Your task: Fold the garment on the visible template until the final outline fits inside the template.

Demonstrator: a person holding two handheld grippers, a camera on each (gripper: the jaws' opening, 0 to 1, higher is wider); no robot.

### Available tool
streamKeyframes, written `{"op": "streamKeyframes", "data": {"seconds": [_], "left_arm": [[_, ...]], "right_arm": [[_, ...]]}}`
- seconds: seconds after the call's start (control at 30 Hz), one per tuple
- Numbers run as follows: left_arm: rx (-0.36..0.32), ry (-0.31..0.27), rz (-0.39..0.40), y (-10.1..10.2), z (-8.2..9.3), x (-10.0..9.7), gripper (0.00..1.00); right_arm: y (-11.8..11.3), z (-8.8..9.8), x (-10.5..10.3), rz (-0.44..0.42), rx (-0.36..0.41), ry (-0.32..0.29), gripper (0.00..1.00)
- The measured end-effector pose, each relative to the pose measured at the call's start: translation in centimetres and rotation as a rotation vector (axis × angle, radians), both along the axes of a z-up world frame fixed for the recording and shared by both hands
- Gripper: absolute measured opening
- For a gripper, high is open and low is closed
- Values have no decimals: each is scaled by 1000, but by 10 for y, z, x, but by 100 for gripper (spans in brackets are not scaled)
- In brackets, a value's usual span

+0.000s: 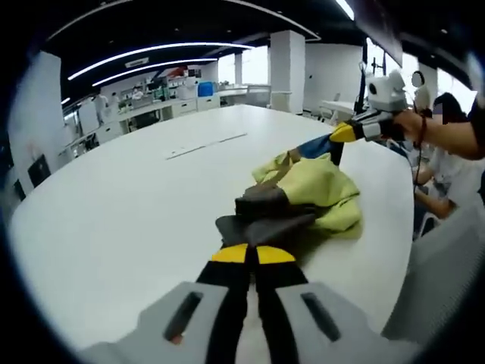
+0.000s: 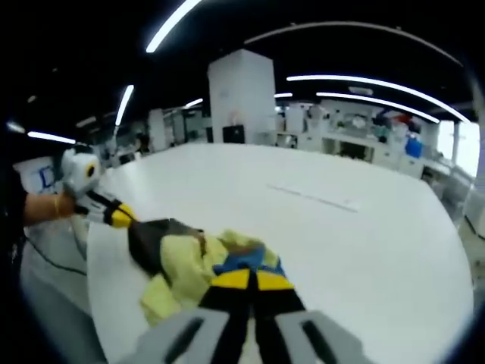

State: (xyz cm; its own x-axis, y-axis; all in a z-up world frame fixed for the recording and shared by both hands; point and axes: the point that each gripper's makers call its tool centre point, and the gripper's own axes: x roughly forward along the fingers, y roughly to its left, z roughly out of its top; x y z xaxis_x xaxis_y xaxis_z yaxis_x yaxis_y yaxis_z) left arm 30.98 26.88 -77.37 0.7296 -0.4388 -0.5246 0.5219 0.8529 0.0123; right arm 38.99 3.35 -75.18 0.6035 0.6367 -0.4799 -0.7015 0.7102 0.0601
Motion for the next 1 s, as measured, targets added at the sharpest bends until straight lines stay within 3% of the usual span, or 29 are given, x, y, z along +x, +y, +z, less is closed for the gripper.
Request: {"op": "streamKeyframes", "data": {"seconds": [0.27,0.67,1.0], "left_arm": [[77,49,-2,21,-16,-14,0],[121,126,84,58,-37,-36,0],[156,180,125,72,-47,-54,0]], "right_arm": [[-14,-11,1,-42,-25,36,0],[-27,-27,-2,-92,-19,90,0],[-39,-38,-3,-153,-15,144,0]]}}
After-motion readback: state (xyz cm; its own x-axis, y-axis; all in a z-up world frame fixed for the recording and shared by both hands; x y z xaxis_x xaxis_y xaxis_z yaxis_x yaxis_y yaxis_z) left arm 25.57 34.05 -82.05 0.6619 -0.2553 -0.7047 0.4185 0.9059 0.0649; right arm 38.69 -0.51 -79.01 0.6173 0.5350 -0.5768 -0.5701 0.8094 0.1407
